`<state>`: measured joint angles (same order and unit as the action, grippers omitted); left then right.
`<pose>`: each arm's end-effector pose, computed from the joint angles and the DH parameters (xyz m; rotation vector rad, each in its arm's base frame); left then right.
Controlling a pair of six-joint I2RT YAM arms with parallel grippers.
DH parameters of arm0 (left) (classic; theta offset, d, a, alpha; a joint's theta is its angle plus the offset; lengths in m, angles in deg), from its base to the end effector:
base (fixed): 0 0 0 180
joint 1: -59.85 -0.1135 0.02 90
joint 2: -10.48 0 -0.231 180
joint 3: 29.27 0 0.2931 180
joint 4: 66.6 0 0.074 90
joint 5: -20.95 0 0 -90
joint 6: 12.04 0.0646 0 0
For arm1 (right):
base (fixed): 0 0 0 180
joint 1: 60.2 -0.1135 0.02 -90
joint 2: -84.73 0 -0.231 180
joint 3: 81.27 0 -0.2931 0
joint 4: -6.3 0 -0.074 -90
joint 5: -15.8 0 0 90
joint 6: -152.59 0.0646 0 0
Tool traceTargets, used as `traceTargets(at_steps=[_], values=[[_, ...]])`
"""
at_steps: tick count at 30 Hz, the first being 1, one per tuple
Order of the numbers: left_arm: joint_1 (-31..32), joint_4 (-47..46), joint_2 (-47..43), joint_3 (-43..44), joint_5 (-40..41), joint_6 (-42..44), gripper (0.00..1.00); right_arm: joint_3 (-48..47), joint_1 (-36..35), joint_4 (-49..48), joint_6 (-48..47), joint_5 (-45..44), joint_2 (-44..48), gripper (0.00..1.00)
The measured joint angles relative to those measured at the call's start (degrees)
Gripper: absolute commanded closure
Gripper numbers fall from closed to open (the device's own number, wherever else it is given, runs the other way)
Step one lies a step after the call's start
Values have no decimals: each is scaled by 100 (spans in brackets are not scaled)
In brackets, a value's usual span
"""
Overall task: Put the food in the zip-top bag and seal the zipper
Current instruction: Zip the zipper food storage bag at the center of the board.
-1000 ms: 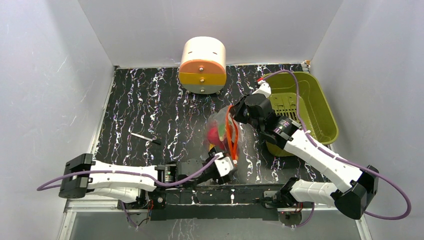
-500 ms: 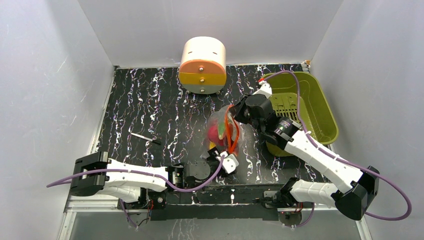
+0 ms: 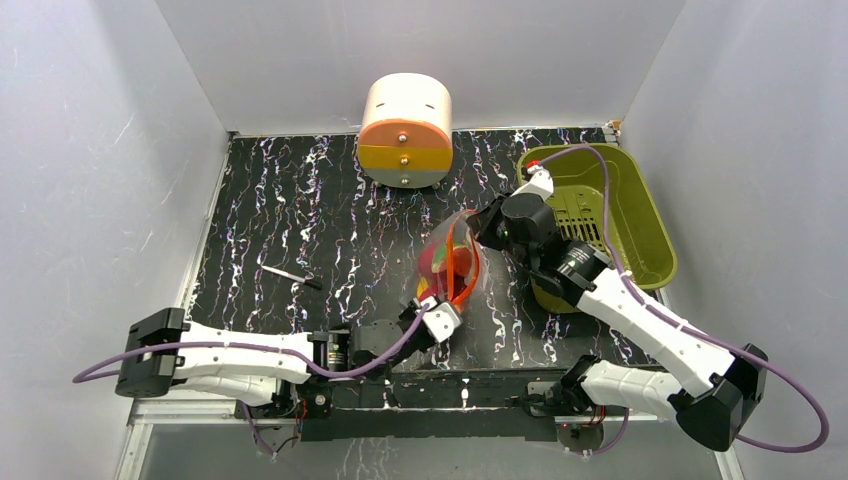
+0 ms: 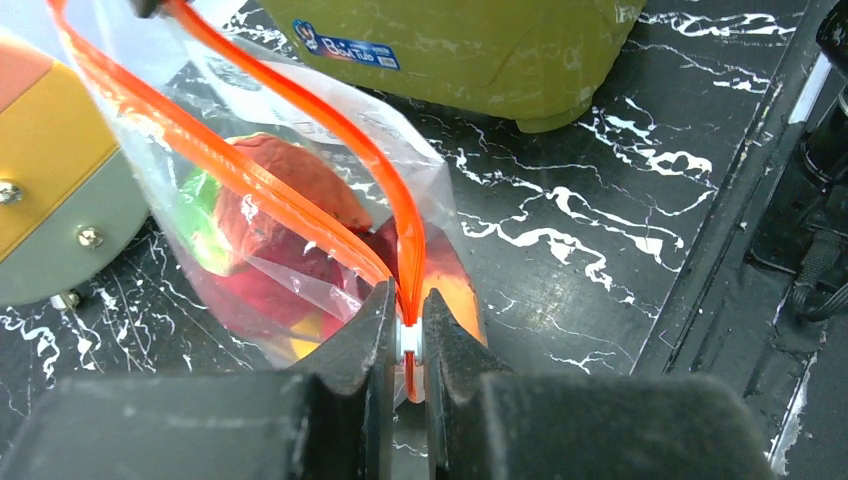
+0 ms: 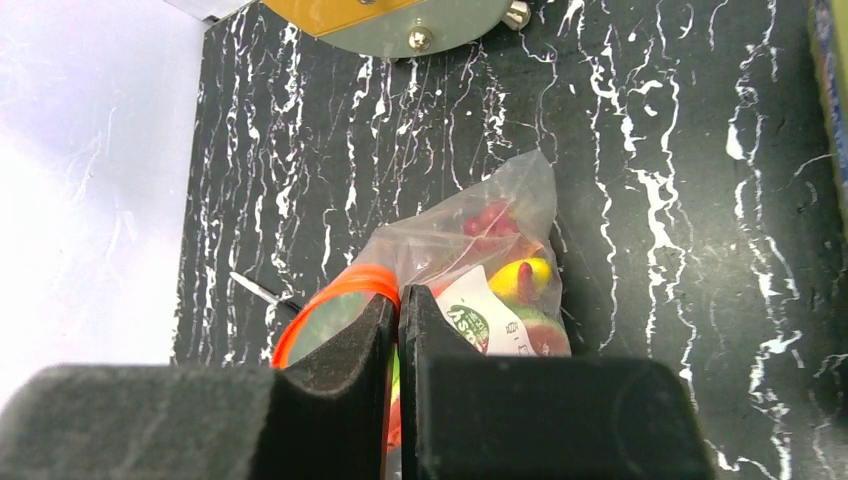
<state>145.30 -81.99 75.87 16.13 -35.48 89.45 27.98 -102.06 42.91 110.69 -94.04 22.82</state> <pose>0.0615 -0.3228 0.2131 0.9030 1.3949 -0.5028 0.2530 0.1973 0.2995 0.3311 2.0569 0.6277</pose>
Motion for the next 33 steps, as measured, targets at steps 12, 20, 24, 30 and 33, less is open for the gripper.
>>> traceTargets(at_steps=[12,20,24,30,33], values=[[2,881,-1141,0,42,-44,100,376,26,-267,-2776,1071,1032,41],[0,1449,-1738,7,-221,92,100,538,31,-199,-5626,2933,2031,34],[0,1683,-1989,48,-369,184,100,535,28,258,-7289,4378,2096,31],[0,1912,-2273,52,-669,291,100,505,31,542,-8179,5497,1545,29],[2,2013,-2312,74,-769,297,100,505,31,470,-8365,5790,1373,28]])
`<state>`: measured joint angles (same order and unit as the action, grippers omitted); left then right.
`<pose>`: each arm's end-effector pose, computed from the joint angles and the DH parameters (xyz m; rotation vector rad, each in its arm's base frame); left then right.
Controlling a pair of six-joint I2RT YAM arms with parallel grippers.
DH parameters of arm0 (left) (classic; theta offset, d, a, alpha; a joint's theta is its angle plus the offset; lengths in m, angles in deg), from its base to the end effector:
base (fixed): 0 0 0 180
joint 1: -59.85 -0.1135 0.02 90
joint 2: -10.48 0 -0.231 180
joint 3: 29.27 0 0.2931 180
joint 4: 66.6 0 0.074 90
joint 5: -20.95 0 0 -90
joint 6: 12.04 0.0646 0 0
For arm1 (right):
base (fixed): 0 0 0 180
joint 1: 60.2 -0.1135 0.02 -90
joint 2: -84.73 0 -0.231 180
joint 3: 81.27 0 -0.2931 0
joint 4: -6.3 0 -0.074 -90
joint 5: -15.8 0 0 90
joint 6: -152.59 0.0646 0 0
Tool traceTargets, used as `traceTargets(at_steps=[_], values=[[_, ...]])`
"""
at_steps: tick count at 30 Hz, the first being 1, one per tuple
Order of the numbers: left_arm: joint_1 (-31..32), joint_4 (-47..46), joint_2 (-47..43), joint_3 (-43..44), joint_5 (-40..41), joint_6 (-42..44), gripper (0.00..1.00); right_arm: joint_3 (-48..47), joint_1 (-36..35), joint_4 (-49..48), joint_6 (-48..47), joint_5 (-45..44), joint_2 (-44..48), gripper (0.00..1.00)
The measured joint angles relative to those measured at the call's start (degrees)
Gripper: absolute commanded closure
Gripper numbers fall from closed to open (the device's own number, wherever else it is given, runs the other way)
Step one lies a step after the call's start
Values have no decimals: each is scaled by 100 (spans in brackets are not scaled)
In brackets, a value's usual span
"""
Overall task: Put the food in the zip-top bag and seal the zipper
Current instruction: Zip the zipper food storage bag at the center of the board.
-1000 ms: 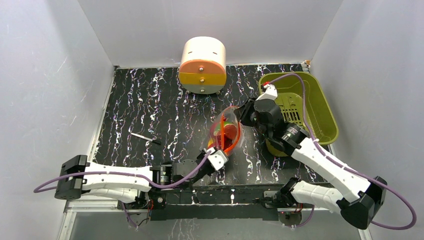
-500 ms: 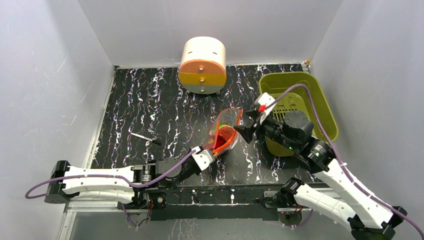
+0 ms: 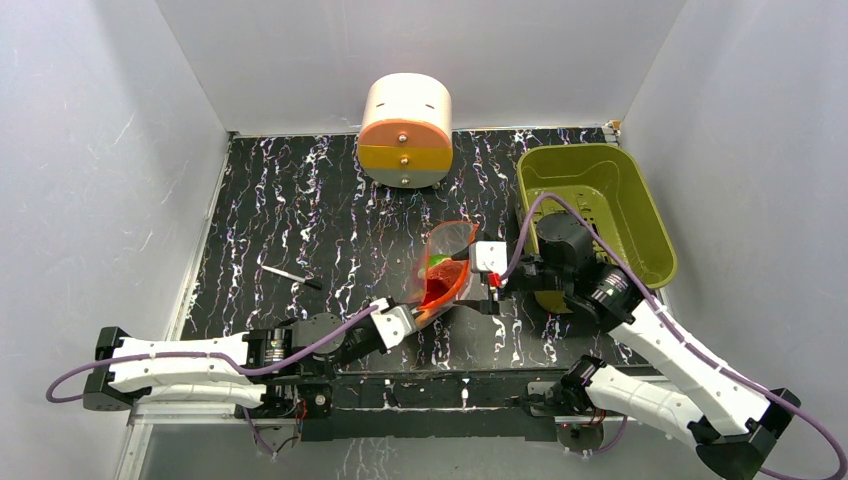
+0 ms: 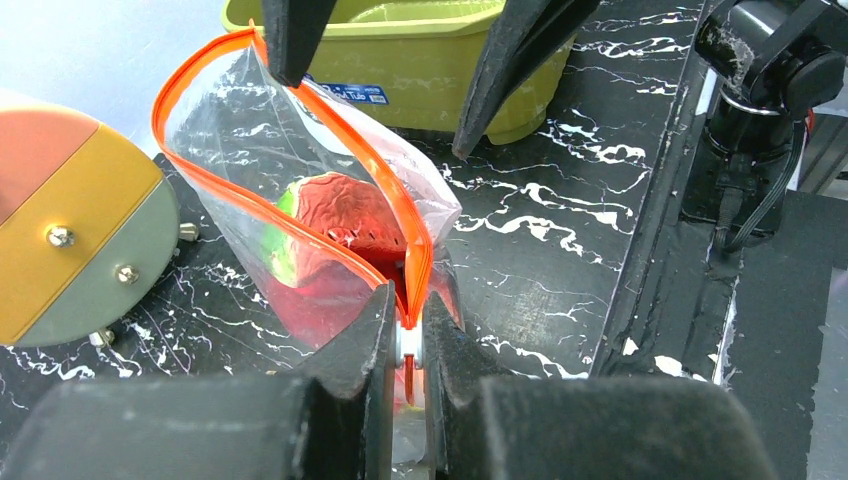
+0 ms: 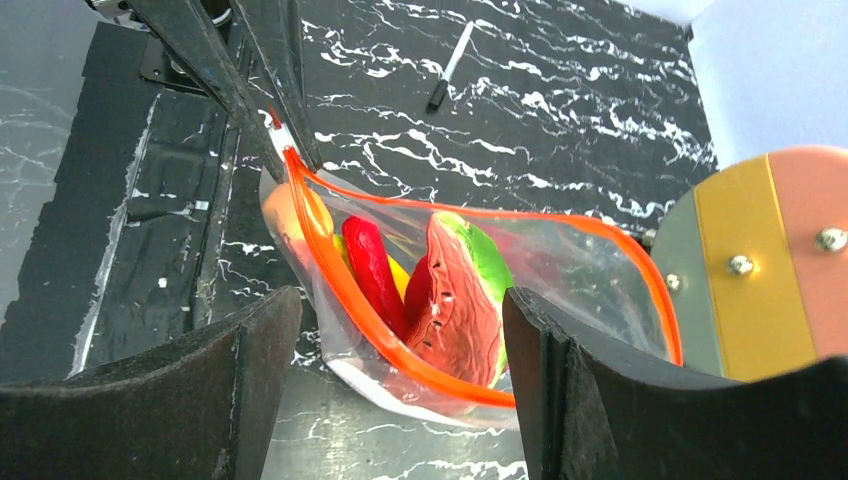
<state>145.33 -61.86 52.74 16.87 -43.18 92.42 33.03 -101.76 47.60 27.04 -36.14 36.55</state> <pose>0.0497 -0.2705 0.2867 0.9785 1.2881 -0.6078 0.1679 0.2021 0.3235 -1.5295 1.2283 0.7246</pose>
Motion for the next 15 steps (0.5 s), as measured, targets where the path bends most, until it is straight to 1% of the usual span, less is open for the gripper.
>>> traceTargets(at_steps=[6,10,15], values=[[-2,72,2,17,-61,15,100,-157,-39,-129,-424,385,-304,20],[-2,74,9,20,-87,22,100,-245,-140,-149,-662,439,-525,19],[-2,111,13,44,-90,35,100,-306,-385,-140,-824,348,-765,20]])
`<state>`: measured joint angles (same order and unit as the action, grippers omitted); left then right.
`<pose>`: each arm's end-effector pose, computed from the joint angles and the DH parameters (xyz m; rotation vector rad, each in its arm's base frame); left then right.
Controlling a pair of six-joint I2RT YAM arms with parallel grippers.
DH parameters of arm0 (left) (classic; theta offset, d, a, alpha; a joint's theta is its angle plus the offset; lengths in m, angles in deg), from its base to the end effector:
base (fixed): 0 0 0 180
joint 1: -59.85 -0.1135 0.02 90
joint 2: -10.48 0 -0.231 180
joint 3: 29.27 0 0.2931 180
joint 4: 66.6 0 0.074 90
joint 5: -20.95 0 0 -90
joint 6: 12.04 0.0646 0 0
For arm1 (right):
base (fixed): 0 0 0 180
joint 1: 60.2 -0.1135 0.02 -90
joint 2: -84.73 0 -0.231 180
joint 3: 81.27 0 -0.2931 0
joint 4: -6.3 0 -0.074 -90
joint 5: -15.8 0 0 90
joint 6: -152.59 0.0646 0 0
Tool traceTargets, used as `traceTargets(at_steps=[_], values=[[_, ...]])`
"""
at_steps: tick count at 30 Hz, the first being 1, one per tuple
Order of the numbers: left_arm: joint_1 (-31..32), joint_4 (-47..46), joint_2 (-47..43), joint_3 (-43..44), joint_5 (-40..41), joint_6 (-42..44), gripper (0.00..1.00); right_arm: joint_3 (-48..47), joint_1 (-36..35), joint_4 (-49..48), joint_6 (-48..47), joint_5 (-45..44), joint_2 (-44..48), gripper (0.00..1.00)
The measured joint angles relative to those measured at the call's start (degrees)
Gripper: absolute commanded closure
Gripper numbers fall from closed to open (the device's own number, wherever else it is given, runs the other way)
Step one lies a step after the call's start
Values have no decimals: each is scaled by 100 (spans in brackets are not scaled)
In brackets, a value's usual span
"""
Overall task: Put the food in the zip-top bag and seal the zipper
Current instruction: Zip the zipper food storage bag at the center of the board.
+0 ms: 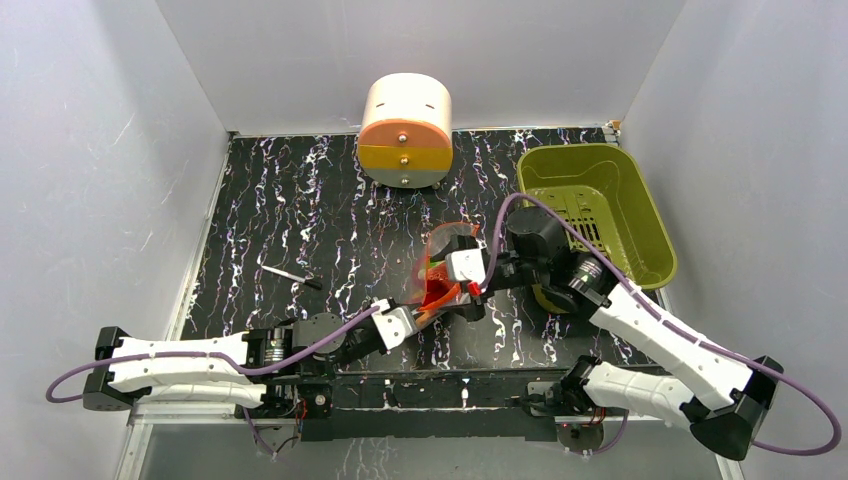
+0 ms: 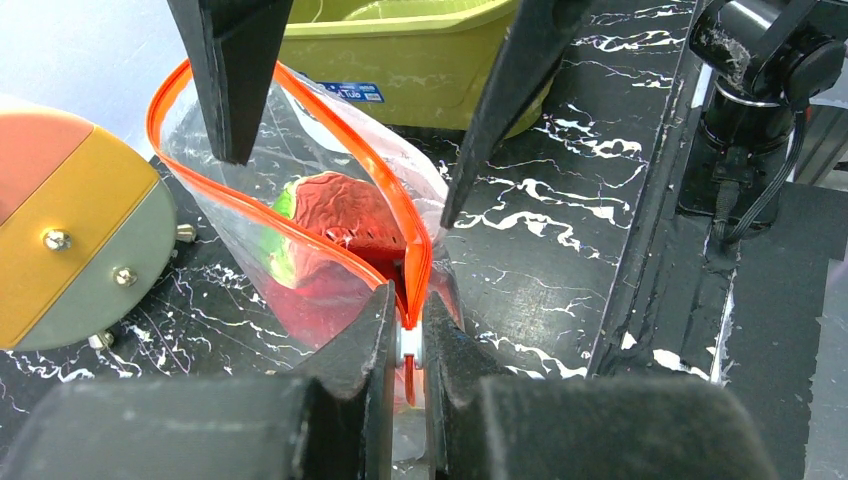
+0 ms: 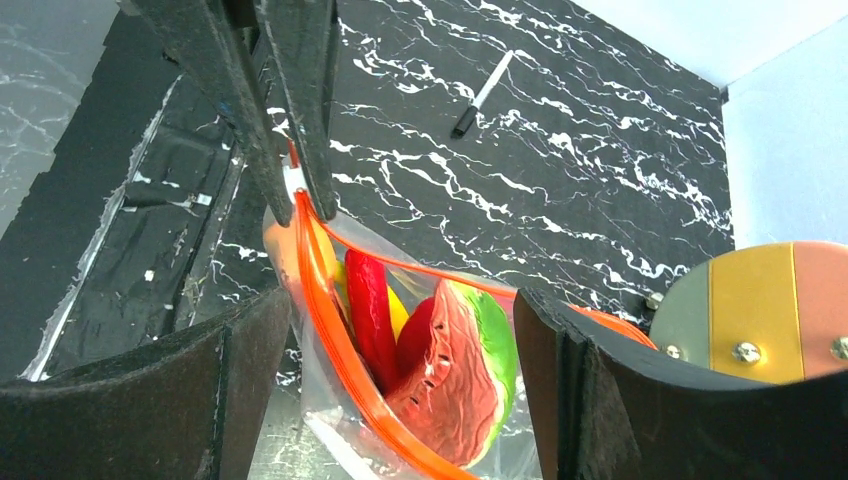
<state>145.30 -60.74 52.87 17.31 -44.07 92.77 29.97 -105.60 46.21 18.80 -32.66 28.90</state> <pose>0.0489 -0.2712 0.2868 1.0038 1.2854 -0.6072 0.1696 0.2330 0.3147 -1.6842 1.0653 0.7528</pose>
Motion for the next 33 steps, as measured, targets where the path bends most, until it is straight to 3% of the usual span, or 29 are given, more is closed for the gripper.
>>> traceTargets(at_steps=[10,16,33], values=[[0,50,-55,4,2,-4,100,-2,-719,-85,-262,-411,-203,23],[0,59,-61,4,2,-20,100,-2,-850,9,-415,-717,-450,30],[0,114,-98,48,107,-111,100,-2,-885,72,-433,-1150,-636,30]])
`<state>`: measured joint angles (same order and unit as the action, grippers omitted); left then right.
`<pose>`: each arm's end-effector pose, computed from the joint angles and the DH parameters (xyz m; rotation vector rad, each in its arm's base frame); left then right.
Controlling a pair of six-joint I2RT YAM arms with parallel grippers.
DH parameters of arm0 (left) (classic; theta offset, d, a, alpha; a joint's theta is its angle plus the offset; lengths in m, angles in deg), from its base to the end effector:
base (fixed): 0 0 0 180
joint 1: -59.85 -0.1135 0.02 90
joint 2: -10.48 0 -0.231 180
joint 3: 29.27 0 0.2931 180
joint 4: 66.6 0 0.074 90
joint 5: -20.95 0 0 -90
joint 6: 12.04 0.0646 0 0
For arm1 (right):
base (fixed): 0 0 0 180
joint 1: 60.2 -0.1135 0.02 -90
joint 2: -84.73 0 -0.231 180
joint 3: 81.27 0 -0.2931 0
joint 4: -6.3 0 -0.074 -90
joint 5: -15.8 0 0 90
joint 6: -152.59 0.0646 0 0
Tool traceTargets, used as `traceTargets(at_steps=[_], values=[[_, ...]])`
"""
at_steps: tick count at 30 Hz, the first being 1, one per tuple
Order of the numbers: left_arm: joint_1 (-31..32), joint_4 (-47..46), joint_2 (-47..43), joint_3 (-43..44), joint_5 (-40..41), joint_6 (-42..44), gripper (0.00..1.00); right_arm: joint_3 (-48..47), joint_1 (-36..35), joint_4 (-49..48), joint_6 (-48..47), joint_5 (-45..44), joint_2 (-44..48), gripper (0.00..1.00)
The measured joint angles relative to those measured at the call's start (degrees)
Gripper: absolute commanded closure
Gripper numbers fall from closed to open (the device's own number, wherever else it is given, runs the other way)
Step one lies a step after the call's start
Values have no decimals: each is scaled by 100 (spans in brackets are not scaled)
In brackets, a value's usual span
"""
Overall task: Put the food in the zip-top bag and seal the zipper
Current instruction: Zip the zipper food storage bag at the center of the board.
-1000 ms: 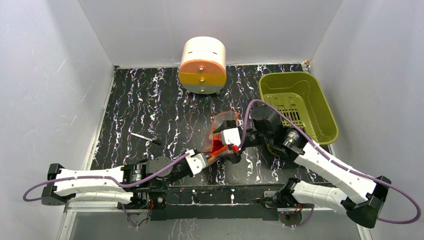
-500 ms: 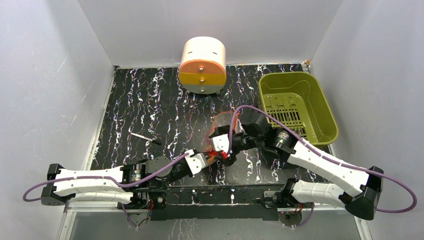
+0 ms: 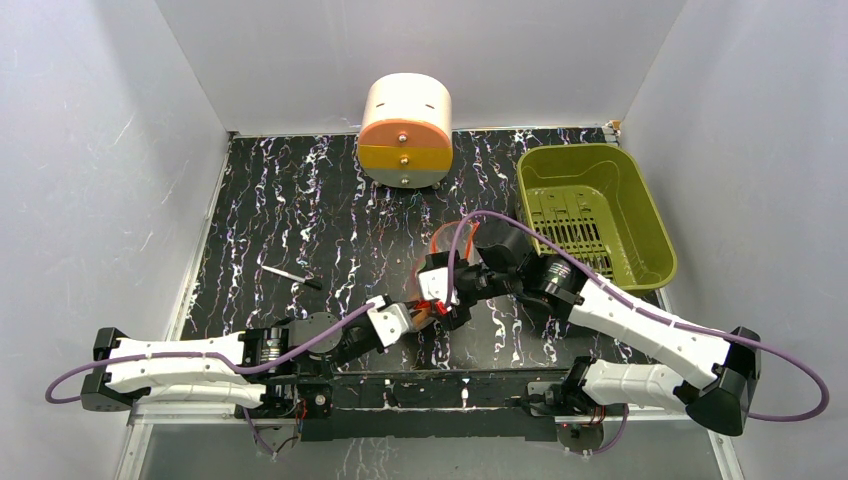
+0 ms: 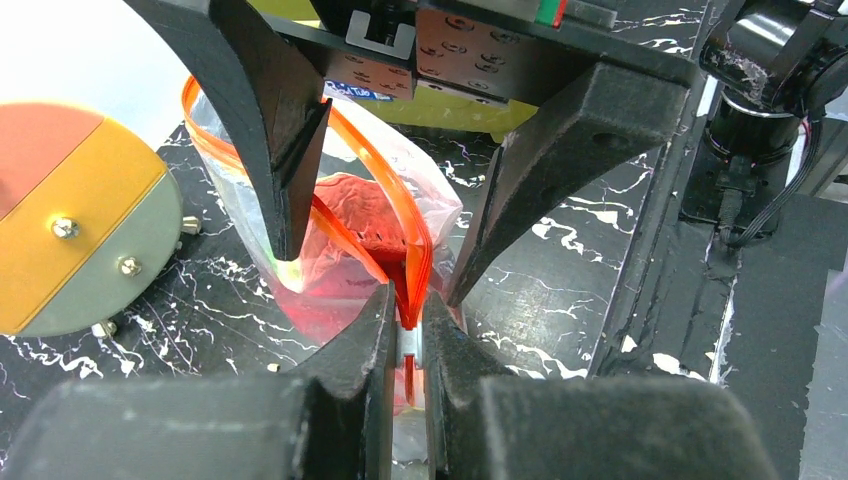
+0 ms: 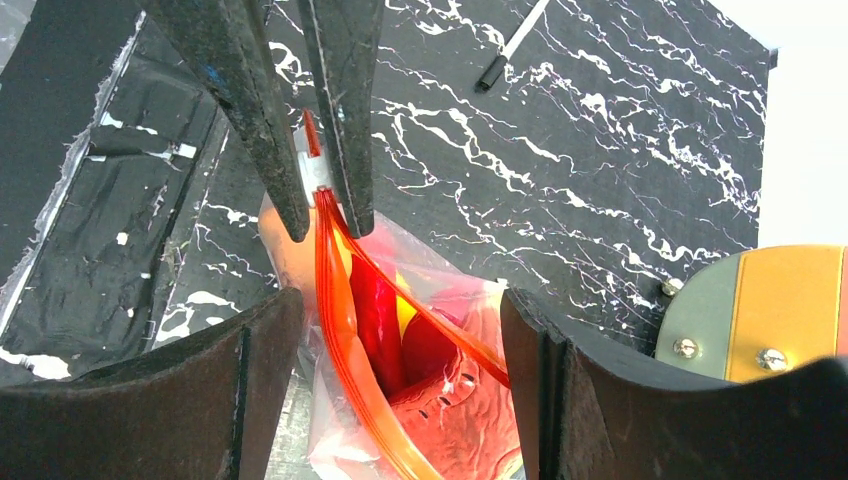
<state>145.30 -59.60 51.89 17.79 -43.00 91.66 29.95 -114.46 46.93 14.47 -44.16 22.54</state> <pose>0.0497 -0.2673 0.2920 0.9749 1.3011 -0.6104 0.1554 0.2714 0.2787 -1.8399 1.0923 0.6278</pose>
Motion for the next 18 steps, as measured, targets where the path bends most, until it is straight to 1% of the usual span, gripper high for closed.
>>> traceTargets(at_steps=[8,15,18], values=[[0,79,0,55,55,-24,100,20,0,15,0,-17,35,30],[0,105,0,68,52,-26,100,17,-2,15,0,-17,271,30],[2,105,0,68,52,-37,100,15,-2,15,487,-17,382,30]])
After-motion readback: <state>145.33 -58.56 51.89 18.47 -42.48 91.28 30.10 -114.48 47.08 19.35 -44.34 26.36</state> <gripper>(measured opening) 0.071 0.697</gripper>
